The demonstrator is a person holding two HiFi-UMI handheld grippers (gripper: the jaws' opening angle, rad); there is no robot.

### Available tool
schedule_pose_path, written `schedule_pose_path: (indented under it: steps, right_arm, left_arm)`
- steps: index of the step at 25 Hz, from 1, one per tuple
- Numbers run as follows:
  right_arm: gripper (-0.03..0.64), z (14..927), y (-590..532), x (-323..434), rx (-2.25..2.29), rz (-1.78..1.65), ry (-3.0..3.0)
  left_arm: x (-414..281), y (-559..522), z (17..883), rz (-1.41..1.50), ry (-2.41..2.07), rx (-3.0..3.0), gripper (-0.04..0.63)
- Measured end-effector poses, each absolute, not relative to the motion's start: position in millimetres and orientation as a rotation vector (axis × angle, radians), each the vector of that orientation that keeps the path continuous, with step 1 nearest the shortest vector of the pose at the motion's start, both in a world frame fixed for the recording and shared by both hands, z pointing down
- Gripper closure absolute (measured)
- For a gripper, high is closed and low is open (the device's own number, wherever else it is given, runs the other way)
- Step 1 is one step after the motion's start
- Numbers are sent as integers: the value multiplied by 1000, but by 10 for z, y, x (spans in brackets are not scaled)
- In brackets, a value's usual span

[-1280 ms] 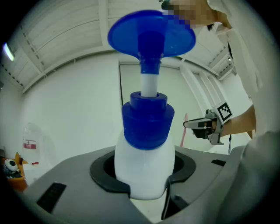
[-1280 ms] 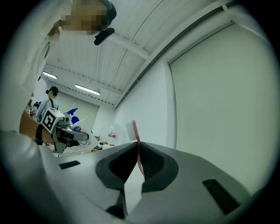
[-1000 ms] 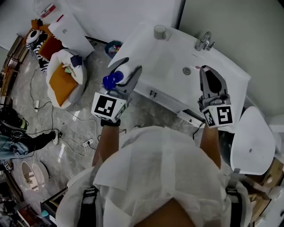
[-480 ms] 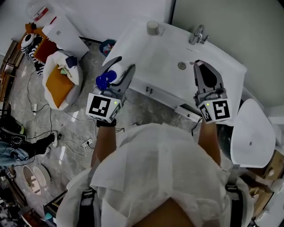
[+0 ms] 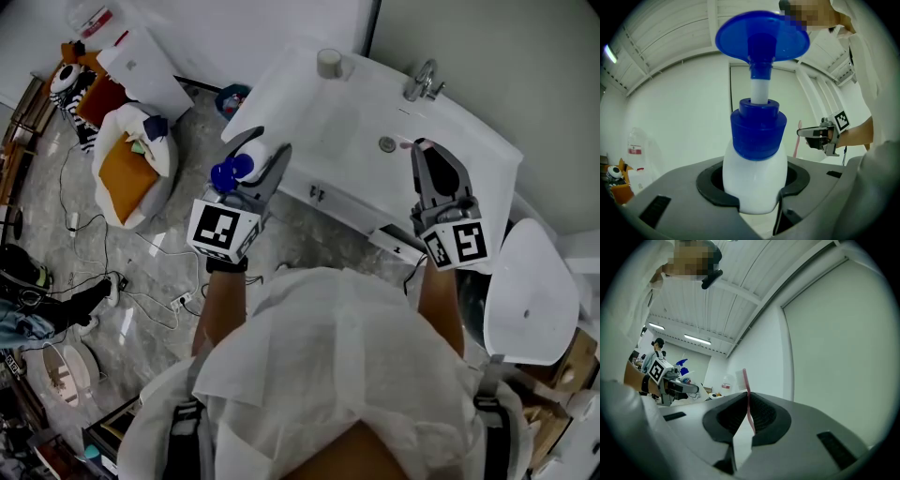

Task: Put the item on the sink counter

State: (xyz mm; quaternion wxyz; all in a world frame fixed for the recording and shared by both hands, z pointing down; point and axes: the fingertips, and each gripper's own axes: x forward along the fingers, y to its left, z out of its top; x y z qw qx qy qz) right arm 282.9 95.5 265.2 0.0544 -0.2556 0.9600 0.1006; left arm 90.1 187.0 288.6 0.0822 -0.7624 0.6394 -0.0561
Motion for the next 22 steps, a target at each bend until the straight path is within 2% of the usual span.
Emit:
schedule_pose_path:
  steps: [12,22]
  right_arm:
    - [595,2775,948,2682,-731,257,2945]
    - [595,2804,763,2027,-730,238,2963]
  left_arm:
    - [757,1962,3028,-199,1978,-2276,385]
    - [106,1812,3066,-196,1989,-2289,385]
